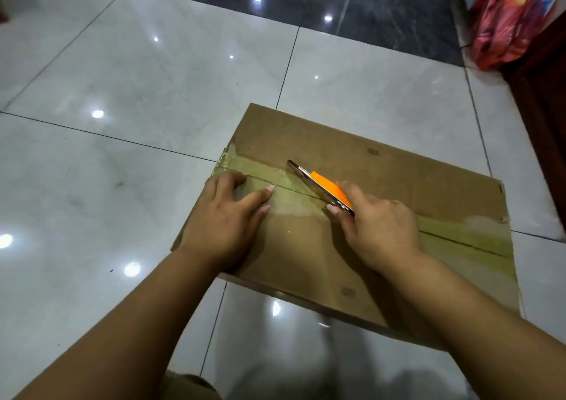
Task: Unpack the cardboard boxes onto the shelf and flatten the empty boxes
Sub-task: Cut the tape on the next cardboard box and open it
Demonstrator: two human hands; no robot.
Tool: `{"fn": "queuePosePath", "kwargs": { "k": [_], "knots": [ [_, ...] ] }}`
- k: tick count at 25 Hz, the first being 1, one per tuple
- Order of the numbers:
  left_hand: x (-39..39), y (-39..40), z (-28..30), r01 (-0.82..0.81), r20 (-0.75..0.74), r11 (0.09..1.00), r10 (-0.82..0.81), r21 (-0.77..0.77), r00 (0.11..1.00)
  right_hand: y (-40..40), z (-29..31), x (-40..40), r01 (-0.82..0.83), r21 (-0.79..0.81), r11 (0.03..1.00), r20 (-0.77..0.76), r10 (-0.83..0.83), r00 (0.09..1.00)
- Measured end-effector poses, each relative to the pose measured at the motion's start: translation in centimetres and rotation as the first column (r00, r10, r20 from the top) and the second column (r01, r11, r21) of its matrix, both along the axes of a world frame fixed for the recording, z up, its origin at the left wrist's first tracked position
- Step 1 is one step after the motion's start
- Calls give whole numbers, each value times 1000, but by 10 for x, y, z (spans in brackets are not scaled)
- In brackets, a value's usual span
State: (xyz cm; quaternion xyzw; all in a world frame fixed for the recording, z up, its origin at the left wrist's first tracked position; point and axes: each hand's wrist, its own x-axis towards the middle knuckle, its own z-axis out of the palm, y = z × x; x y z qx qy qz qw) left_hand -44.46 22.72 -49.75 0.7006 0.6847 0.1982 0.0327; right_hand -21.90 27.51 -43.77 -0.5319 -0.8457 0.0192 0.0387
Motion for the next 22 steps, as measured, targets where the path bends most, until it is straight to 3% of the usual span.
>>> {"fn": "queuePosePath", "kwargs": {
  "k": [5, 10, 12, 16, 22],
  "knots": [
    [-25, 9, -4, 17, -47, 991, -11, 130, 999, 11, 12, -21, 40, -139, 989, 58, -32, 998],
    [-16, 4, -7, -34, -57, 984, 45, 177, 997, 16, 24, -45, 0, -329, 944, -274, -95, 957],
    [-16, 4, -6, -47, -45, 979, 58, 200, 997, 20, 26, -53, -43, -363, 931, -316, -79, 945],
    [-14, 4, -6, -56, -29, 966, 65, 254, 997, 30, 30, -64, -129, -374, 919, -317, 4, 948],
    [-15, 7, -7, -73, -22, 953, 83, 293, 996, 44, 41, -74, -135, -349, 927, -202, 66, 977]
  ]
}}
